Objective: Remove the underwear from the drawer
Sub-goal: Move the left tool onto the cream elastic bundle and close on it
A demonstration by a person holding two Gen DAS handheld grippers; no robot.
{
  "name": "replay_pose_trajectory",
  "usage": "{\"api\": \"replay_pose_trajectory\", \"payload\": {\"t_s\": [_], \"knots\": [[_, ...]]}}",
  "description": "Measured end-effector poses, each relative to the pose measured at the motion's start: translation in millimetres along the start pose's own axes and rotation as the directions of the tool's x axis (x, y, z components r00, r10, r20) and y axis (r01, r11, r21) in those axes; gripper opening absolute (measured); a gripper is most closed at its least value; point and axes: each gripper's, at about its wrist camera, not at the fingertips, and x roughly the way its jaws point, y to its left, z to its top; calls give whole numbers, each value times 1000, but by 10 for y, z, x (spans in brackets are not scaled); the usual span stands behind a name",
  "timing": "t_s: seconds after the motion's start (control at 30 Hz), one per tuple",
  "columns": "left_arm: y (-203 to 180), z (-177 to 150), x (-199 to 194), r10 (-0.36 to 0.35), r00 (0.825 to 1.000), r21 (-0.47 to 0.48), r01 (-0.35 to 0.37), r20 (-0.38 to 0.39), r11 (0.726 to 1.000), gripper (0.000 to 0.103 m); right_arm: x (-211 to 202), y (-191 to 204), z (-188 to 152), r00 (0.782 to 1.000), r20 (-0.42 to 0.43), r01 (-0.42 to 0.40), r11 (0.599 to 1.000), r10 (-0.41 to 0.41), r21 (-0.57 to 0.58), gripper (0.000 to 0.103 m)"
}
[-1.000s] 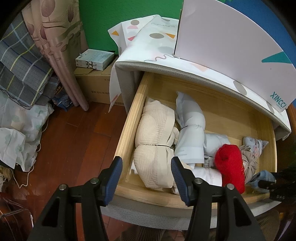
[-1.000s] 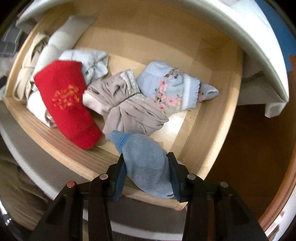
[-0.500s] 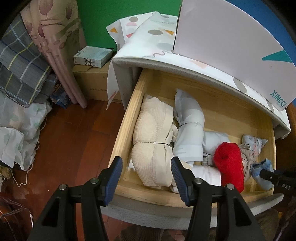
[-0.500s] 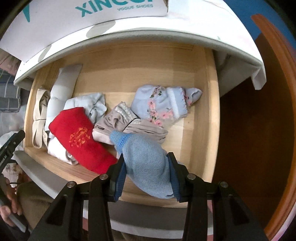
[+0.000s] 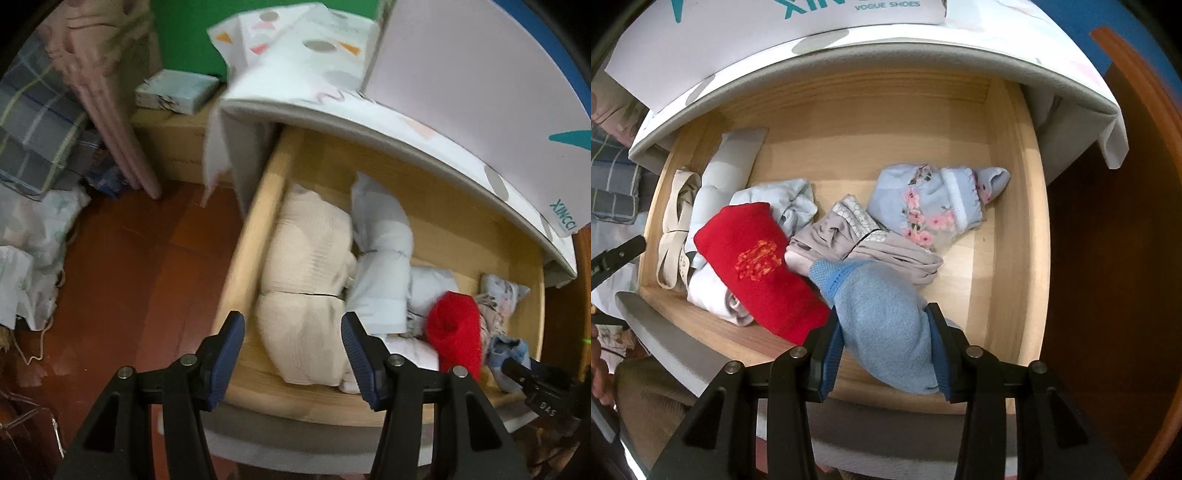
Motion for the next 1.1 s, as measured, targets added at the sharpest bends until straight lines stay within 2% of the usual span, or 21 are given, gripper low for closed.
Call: {"api": "replay_pose_trajectory", "payload": {"t_s": [0.2, 0.4, 0.7, 0.83, 1.03, 1.1], "knots": [[-43, 90, 169, -44, 996, -33, 42, -71, 999, 56, -35, -84, -46, 1000, -3, -30, 999, 30, 18, 40], [-62, 119, 357, -30, 991, -71, 21, -129, 997, 56, -37, -101, -56, 999, -8, -42, 999, 42, 19, 41], [-146, 158, 484, 73, 990, -59, -80, -117, 995, 56, -15, -137, -56, 998, -14, -66, 997, 67, 37, 42], [-195, 128, 454, 75, 989, -44, -81, -131, 996, 56, -11, -139, -59, 997, -17, -72, 997, 73, 40, 42], [-242, 114, 521, 121, 984, -26, -126, -133, 992, 56, -1, -144, -53, 997, -24, -76, 996, 77, 40, 43], [-260, 155, 558, 138, 981, -31, -144, -138, 989, 59, -3, -150, -51, 997, -24, -78, 996, 79, 42, 43]]}}
